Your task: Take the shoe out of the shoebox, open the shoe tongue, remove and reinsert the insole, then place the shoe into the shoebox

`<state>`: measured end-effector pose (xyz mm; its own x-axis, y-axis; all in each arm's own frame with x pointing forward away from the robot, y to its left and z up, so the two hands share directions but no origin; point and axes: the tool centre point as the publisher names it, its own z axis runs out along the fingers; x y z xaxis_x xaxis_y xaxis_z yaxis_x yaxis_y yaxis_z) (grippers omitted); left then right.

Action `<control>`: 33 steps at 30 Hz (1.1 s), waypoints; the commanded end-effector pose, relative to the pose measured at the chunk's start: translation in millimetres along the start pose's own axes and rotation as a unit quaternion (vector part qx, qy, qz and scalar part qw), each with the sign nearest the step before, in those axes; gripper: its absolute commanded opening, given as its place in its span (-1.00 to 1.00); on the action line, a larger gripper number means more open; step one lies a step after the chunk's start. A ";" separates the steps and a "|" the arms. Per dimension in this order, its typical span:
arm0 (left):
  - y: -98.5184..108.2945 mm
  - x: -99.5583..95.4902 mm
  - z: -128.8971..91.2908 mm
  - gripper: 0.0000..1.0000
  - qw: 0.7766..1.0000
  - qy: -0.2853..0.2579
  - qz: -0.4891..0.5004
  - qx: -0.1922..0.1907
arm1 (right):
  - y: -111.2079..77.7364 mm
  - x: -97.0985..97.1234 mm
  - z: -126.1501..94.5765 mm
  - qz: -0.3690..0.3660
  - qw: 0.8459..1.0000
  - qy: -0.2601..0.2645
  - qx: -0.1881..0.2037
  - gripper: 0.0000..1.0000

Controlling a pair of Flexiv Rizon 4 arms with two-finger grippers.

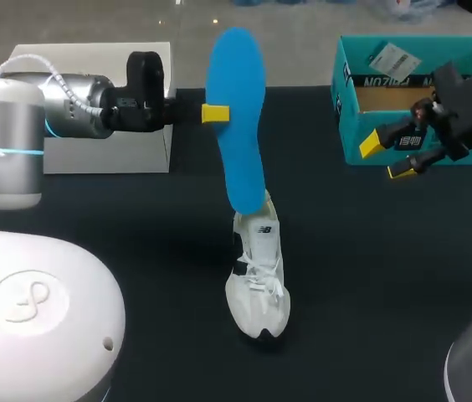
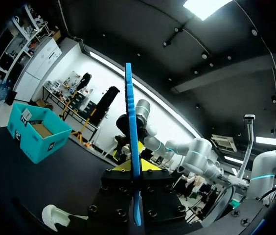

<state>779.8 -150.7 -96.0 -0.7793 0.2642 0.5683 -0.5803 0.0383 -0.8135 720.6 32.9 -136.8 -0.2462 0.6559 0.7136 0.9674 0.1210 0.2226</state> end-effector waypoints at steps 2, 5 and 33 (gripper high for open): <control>-1.2 -12.9 -2.1 -1.00 0.980 0.031 -0.197 -0.018 | -0.1 0.0 0.7 0.000 1.000 0.000 0.000 1.00; 3.0 -15.7 -4.9 -1.00 0.959 0.057 -0.278 0.006 | -0.1 0.0 0.7 0.000 1.000 0.000 0.000 1.00; 23.1 -26.2 -12.0 -1.00 0.899 0.000 -0.436 -0.026 | -0.1 0.0 0.7 0.000 1.000 0.000 0.000 1.00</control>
<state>794.4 -145.1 -137.2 -0.0530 0.1713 0.9838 -0.9522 0.2881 -0.1014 720.6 32.8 -136.7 -0.2461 0.6559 0.7135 0.9674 0.1210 0.2225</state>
